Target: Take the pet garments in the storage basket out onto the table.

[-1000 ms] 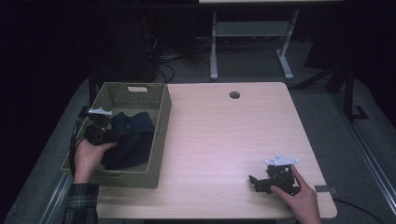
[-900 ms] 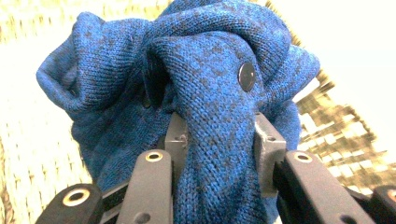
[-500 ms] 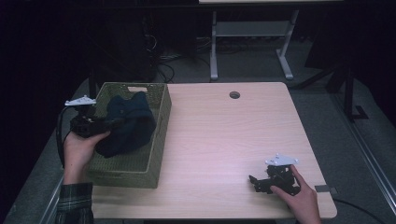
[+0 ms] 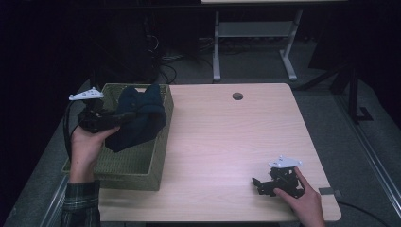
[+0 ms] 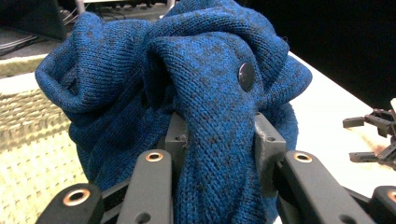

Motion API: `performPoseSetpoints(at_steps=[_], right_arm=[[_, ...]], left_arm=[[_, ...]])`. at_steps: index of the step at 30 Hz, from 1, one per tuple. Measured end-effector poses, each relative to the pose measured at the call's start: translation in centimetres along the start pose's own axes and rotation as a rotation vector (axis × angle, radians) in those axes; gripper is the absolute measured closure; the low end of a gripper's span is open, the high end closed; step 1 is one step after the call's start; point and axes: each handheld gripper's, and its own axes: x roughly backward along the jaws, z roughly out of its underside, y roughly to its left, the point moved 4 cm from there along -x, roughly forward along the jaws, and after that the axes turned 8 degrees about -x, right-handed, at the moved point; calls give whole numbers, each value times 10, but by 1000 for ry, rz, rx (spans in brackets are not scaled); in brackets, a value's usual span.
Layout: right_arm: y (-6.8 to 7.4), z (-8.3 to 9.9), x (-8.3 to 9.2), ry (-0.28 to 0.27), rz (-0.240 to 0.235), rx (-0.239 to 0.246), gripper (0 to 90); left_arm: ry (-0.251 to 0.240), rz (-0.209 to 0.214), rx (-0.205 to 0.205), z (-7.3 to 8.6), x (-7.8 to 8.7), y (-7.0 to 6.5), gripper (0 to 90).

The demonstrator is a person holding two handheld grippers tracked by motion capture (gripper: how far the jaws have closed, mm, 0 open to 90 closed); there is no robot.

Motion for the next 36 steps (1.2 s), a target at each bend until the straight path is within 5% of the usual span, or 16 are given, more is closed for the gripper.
performPoseSetpoints(at_steps=[10,17,36], right_arm=[[0,0,0,0,0,0,0],[0,0,0,0,-1,1,0],[0,0,0,0,0,0,0]], left_arm=[[-52,32,-41,-18,-2,-17,658],[-90,112,-66,-31,-6,-35,660],[-59,228,-108,-42,-48,-69,661]])
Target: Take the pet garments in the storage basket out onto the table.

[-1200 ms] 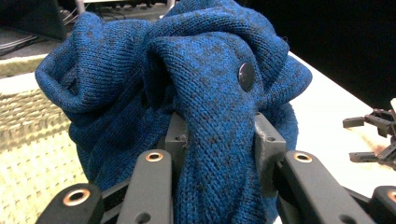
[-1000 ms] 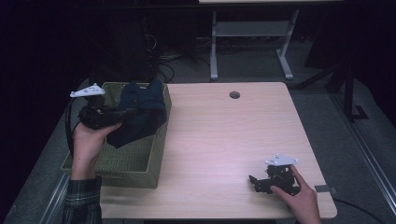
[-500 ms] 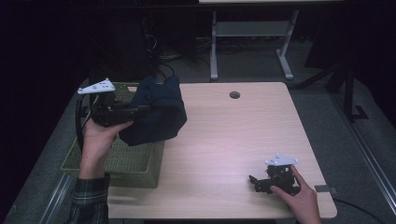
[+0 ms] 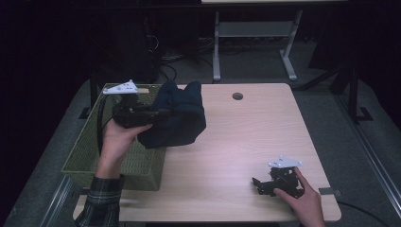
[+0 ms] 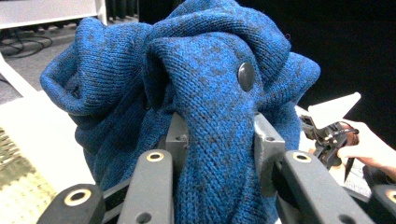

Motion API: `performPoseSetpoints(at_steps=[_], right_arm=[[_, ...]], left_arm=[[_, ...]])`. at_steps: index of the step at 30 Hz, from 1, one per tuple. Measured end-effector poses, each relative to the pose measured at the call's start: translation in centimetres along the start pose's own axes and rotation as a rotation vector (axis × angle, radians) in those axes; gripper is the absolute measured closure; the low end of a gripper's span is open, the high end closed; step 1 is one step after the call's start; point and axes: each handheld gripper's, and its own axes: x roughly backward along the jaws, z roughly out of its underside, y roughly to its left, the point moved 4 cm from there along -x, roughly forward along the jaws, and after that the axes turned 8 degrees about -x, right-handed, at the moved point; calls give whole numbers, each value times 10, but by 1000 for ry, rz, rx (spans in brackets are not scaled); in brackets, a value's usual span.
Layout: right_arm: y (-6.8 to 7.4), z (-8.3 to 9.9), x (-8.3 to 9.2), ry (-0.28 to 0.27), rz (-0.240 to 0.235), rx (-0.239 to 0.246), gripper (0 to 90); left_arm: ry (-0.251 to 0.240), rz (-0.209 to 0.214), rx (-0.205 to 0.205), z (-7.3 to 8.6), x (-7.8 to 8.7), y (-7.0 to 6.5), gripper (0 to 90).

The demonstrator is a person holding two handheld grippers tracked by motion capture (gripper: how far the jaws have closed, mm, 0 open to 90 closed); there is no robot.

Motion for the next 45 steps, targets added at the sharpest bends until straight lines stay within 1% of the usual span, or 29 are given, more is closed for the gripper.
performPoseSetpoints(at_steps=[4,5,6,8,14,17,18,19,21,22,24,29,36,37,38,39,41,42,45], right_arm=[[0,0,0,0,0,-1,0],[0,0,0,0,0,-3,0],[0,0,0,0,-1,-4,0],[0,0,0,0,-1,-4,0],[0,0,0,1,-1,-4,0],[0,0,0,1,0,-3,0],[0,0,0,1,0,-4,0],[0,0,0,0,0,-3,0],[0,0,0,-1,0,-2,0],[0,0,0,-1,0,-2,0],[0,0,0,-1,0,-2,0],[0,0,0,-1,0,-1,0],[0,0,0,-1,0,-2,0],[0,0,0,-1,0,-1,0],[0,0,0,-1,0,-1,0],[0,0,0,-1,0,-1,0],[0,0,0,-1,0,-1,0],[0,0,0,-1,0,-1,0],[0,0,0,-2,0,-2,0]], left_arm=[[5,20,-4,-1,-12,-4,661],[5,20,-4,-1,-12,-4,661],[11,29,-10,-2,-17,-7,661],[17,39,-15,-3,-23,-10,661],[28,56,-20,-4,-41,-16,662],[36,72,-23,-4,-51,-19,661],[36,72,-23,-4,-51,-19,661],[39,79,-25,-4,-57,-21,661],[45,84,-29,-4,-64,-23,661],[45,84,-29,-4,-64,-23,661],[52,91,-31,-4,-72,-24,661],[69,104,-36,-2,-85,-27,660],[96,109,-44,2,-107,-33,660],[96,109,-44,2,-107,-33,660],[105,109,-48,3,-115,-35,660],[107,108,-49,4,-118,-36,660],[116,105,-53,6,-126,-37,660],[116,105,-53,6,-126,-37,660],[145,101,-53,13,-142,-39,660]])
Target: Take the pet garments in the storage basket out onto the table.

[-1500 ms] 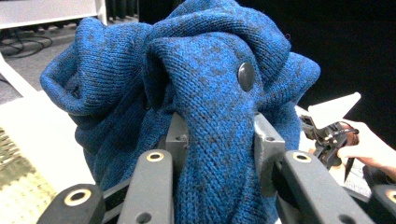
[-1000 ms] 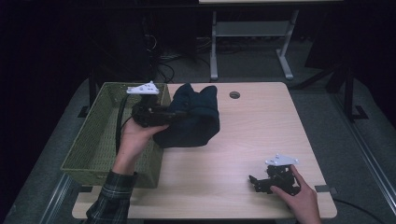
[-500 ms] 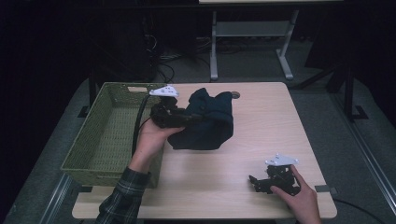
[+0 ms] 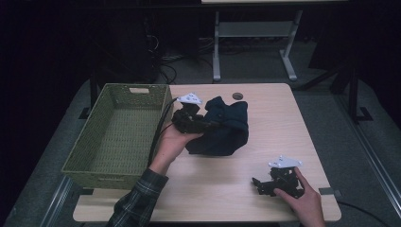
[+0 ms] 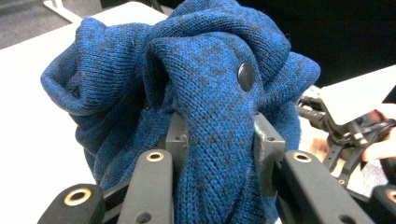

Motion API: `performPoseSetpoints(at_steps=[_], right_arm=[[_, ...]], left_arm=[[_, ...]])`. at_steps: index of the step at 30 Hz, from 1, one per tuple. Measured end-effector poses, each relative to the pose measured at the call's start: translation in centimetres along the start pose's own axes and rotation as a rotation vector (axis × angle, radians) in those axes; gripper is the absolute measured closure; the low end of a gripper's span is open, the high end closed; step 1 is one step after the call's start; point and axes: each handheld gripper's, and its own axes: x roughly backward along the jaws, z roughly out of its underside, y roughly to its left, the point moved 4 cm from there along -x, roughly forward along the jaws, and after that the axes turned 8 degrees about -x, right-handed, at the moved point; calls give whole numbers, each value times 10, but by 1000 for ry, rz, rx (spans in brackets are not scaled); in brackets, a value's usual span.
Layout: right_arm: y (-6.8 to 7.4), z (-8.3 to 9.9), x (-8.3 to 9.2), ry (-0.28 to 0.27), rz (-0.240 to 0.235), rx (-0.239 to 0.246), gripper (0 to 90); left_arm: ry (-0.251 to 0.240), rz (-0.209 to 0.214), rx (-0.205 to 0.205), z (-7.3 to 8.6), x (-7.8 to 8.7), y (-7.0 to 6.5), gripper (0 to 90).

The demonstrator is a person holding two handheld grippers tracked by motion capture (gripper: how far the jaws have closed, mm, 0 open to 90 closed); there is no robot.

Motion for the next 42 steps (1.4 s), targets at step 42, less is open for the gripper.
performPoseSetpoints(at_steps=[42], right_arm=[[0,0,0,3,0,-1,0]], left_arm=[[287,51,-29,70,-111,-16,487]])
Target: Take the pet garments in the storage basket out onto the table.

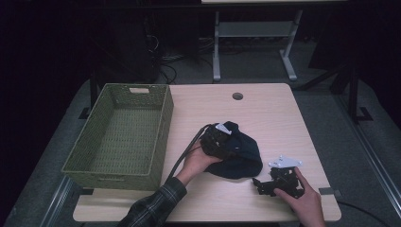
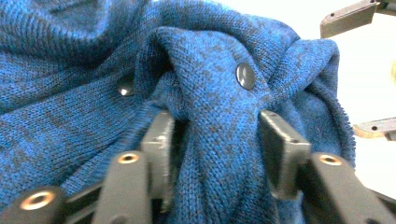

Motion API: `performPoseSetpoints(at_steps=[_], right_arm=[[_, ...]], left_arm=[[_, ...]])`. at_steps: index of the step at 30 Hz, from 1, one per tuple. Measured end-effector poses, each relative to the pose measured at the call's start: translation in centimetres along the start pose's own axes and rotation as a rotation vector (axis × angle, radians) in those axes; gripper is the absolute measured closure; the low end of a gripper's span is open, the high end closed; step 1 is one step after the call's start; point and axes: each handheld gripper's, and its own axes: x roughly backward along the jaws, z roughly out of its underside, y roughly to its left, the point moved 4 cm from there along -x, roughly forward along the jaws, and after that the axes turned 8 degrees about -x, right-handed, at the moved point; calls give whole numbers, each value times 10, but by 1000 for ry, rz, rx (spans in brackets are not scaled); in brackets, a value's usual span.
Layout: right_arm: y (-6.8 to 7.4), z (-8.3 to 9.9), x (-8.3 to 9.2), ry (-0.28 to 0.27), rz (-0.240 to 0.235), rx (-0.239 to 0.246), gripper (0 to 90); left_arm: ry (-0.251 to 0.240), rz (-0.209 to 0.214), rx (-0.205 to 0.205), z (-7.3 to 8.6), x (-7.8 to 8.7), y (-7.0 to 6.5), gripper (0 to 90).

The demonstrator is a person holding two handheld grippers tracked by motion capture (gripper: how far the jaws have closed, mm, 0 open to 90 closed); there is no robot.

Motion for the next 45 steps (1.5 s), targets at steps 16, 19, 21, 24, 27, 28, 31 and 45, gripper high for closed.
performPoseSetpoints(at_steps=[16,19,21,24,27,28,31,45], right_arm=[[0,0,0,1,1,0,0],[0,0,0,1,0,0,0],[0,0,0,1,0,0,0],[0,0,0,3,-1,-6,0],[0,0,0,4,0,-4,0],[0,0,0,4,-1,-3,0],[0,0,0,4,0,-4,0],[0,0,0,4,-1,-2,0]], left_arm=[[-72,-55,-33,-8,36,1,191],[-79,-66,-17,-6,39,1,177],[-66,-72,-24,-4,41,1,177],[-68,-82,-25,-3,43,1,176],[-73,-92,-20,1,48,-1,174],[-77,-97,-17,3,51,-3,174],[-76,-112,-24,9,57,-4,172],[-80,-173,12,44,74,-19,162]])
